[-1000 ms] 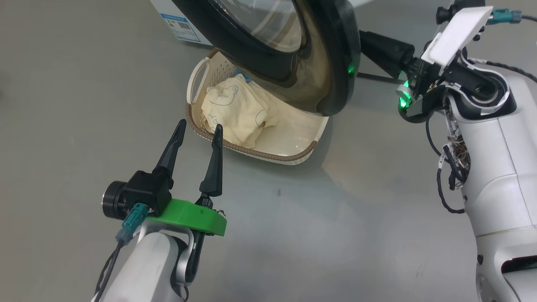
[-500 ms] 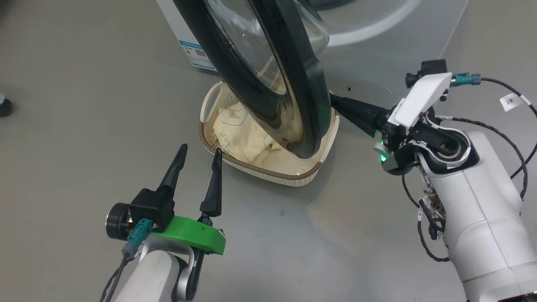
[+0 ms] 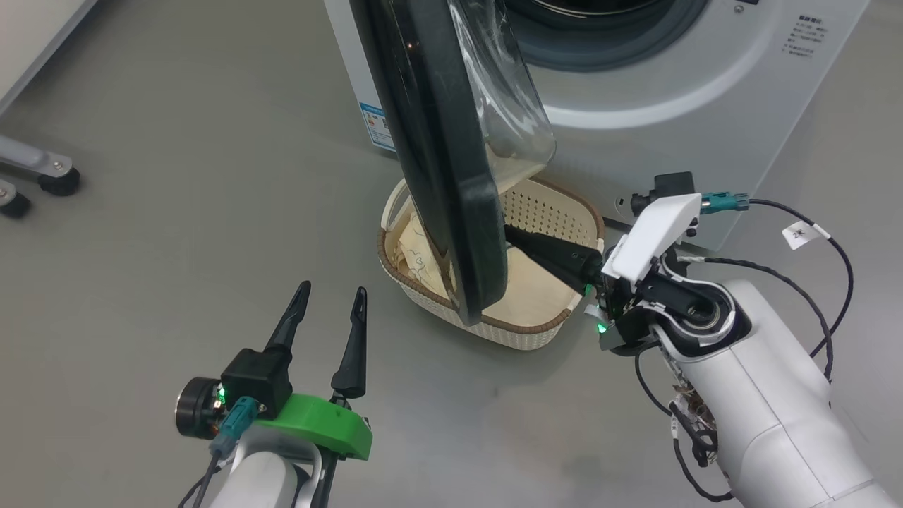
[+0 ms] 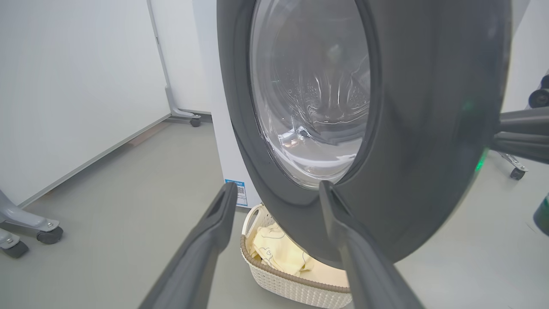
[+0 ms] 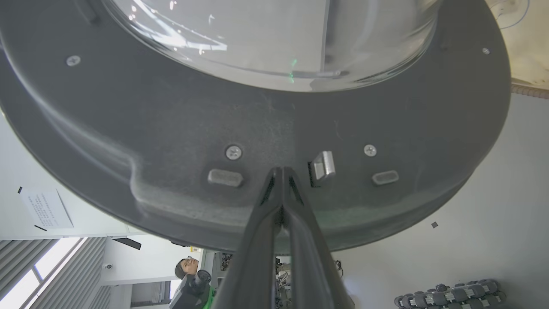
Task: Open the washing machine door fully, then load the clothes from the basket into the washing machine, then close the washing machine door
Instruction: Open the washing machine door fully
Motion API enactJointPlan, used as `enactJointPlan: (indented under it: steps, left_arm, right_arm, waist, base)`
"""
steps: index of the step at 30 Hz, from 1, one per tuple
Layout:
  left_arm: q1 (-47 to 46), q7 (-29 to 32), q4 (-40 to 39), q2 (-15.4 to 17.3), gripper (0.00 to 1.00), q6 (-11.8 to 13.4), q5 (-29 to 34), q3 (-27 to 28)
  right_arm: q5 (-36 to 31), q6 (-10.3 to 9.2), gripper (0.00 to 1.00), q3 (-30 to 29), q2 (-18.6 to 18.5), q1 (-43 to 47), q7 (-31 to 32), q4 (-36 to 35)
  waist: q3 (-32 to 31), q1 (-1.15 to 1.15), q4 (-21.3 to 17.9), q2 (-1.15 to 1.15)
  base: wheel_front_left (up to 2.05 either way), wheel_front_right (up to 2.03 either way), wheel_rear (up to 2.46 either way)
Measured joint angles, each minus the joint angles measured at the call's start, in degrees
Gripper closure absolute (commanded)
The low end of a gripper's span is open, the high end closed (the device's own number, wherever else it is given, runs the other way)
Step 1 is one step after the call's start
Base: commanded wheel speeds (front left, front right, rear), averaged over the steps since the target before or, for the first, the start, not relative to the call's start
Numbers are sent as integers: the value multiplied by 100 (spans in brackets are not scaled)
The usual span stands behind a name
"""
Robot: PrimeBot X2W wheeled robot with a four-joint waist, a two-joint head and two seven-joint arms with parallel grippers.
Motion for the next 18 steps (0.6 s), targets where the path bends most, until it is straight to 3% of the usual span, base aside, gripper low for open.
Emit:
enactJointPlan:
  steps: [9, 18]
  left_arm:
    - [181, 0, -16, 20, 0, 0, 98, 247]
    - [197, 0, -87, 22, 0, 0, 136, 358]
  right_arm:
    - [390, 1, 100, 762, 35, 69, -422, -221]
    - [431, -2, 100, 968, 34, 67, -959, -231]
  waist:
    - [-262, 0, 147, 0]
    - [-279, 0, 139, 0]
  base:
    - [0, 0, 0]
    - [0, 0, 0]
